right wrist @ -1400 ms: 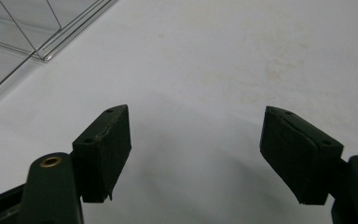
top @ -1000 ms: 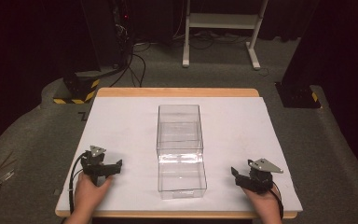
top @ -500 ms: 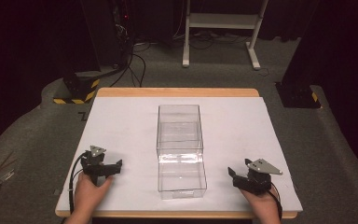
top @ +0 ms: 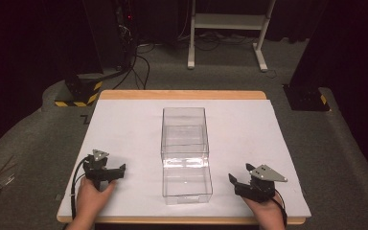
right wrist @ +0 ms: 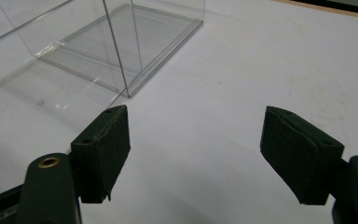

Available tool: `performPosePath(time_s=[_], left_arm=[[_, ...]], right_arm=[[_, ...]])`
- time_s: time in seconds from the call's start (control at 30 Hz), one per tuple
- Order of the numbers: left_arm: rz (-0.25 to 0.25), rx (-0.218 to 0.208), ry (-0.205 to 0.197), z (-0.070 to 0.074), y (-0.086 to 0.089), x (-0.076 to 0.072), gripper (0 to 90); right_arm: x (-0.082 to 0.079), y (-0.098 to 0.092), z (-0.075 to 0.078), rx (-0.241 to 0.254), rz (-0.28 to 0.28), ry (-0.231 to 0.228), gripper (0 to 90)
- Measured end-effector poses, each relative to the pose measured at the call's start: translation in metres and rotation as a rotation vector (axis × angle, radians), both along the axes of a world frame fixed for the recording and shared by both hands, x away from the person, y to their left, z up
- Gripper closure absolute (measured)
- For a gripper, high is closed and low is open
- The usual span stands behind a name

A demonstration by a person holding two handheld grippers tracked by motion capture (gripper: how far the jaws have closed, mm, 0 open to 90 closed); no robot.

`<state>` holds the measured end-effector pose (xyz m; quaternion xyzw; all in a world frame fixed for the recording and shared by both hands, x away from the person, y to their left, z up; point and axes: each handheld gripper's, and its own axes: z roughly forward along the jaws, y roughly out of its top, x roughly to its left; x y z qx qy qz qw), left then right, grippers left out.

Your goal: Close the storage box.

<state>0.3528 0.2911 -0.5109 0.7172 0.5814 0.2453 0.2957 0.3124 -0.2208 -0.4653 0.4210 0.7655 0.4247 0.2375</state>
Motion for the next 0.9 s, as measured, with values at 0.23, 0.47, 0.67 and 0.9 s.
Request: performPosePath(time_s=[0.23, 0.47, 0.67, 0.9], left_arm=[[0.0, 0.0, 0.0, 0.0, 0.0, 0.0, 0.5], [0.0, 0.0, 0.0, 0.0, 0.0, 0.0, 0.5], [0.0, -0.001, 0.0, 0.0, 0.0, 0.0, 0.5], [0.0, 0.0, 0.0, 0.0, 0.0, 0.0, 0.5]], right_arm=[[-0.007, 0.011, 0.006, 0.006, 0.044, -0.015, 24.2], [-0.013, 0.018, 0.01, 0.014, 0.078, -0.024, 24.1], [-0.02, 0.023, 0.015, 0.029, 0.102, -0.037, 24.2], [-0.028, 0.03, 0.022, 0.037, 0.141, -0.057, 24.2]])
